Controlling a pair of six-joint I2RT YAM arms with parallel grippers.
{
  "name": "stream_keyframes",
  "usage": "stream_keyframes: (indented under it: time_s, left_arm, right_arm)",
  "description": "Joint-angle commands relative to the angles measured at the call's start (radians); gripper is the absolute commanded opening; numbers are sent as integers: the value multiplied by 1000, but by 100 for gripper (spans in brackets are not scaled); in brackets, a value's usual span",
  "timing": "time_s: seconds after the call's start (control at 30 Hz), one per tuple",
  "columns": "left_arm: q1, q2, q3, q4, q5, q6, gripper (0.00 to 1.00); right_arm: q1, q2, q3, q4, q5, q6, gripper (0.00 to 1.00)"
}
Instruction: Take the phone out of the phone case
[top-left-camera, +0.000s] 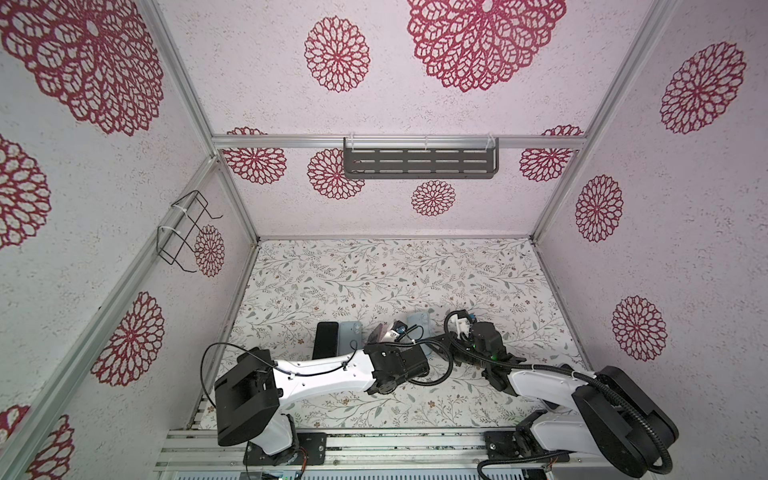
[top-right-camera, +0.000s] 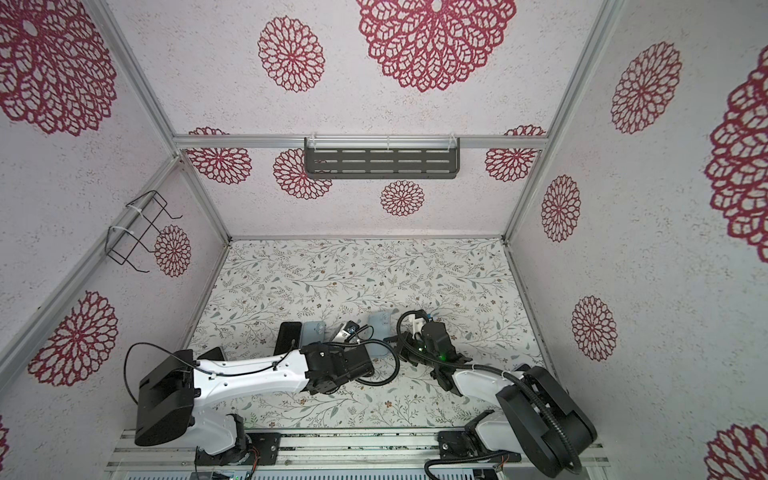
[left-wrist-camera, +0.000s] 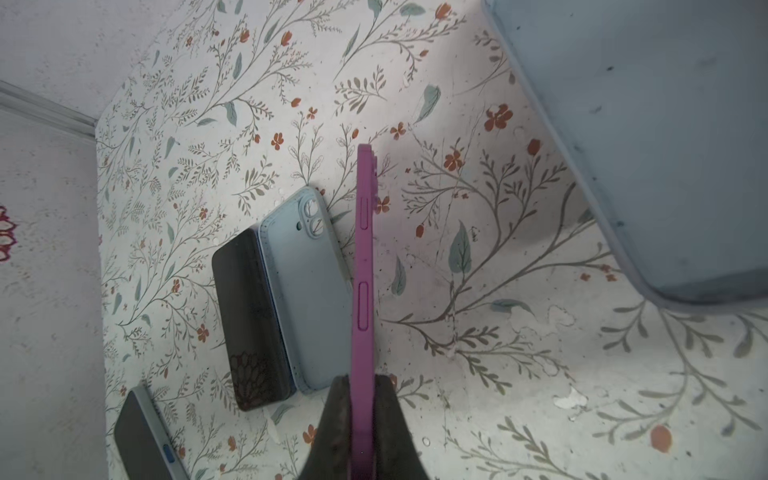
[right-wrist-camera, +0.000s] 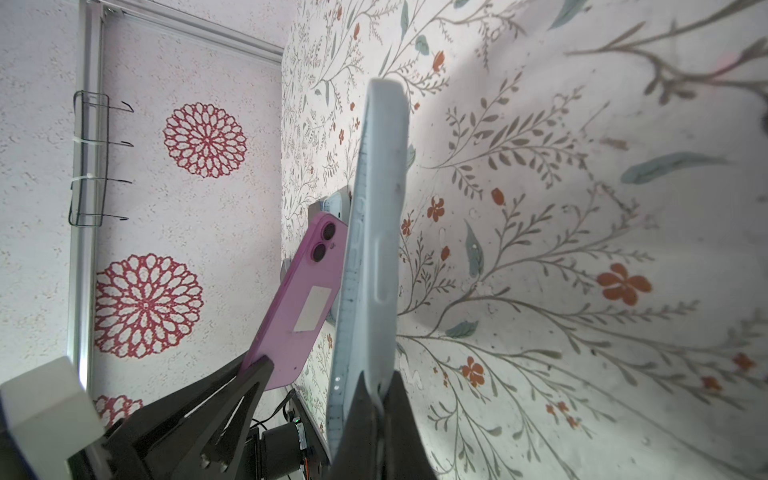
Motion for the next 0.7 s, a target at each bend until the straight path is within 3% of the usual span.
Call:
stream_keyframes:
  time_s: [0.0, 0.4, 0.67]
  left_arm:
    - [-3, 26, 1, 11, -37, -13, 0]
    - [-9, 242, 58, 39, -21, 3, 16]
    - [-15, 276, 71, 78, -27, -30, 44]
  right_arm:
    - [18, 20, 16, 50, 7, -15, 0]
    - [29, 122, 22, 117, -22, -9, 0]
    - [30, 176, 19, 158, -32, -2, 0]
